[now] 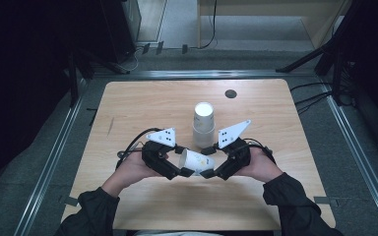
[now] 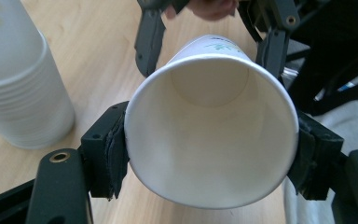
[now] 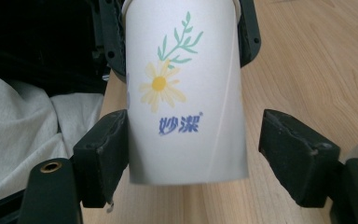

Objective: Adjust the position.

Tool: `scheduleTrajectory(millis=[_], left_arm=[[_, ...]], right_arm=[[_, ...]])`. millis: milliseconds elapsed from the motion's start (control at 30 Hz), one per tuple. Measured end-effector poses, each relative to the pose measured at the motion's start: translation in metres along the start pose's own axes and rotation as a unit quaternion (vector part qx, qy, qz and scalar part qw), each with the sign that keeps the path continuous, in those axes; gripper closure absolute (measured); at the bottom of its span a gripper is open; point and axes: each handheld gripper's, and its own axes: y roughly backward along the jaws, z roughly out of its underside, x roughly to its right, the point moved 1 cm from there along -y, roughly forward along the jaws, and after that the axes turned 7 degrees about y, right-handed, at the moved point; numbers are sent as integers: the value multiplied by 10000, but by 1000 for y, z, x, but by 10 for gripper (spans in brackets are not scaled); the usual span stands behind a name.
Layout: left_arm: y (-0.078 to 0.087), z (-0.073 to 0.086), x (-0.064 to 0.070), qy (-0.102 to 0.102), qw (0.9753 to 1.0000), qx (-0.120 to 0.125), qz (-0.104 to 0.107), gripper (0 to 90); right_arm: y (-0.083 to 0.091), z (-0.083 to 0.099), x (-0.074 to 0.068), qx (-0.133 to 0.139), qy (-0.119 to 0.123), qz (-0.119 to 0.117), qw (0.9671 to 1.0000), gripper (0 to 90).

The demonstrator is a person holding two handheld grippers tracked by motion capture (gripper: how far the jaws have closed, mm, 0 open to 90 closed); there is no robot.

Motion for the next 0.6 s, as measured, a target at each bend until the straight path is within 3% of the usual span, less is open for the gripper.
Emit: scheduleTrajectory(millis=[200,300,600], left_arm=[[4,-1,-4,-45,9997,-160,-159,264],[2,-5,-5,-137,9988,-411,-243,264],[-13,-12,-7,-221,9964,-798,-158,264]], right_arm=[[-1,2,-2,-104,-8,33,9999,252],[-4,6,-4,-286,36,185,9994,252],[-6,14,-10,-424,31,427,9982,255]])
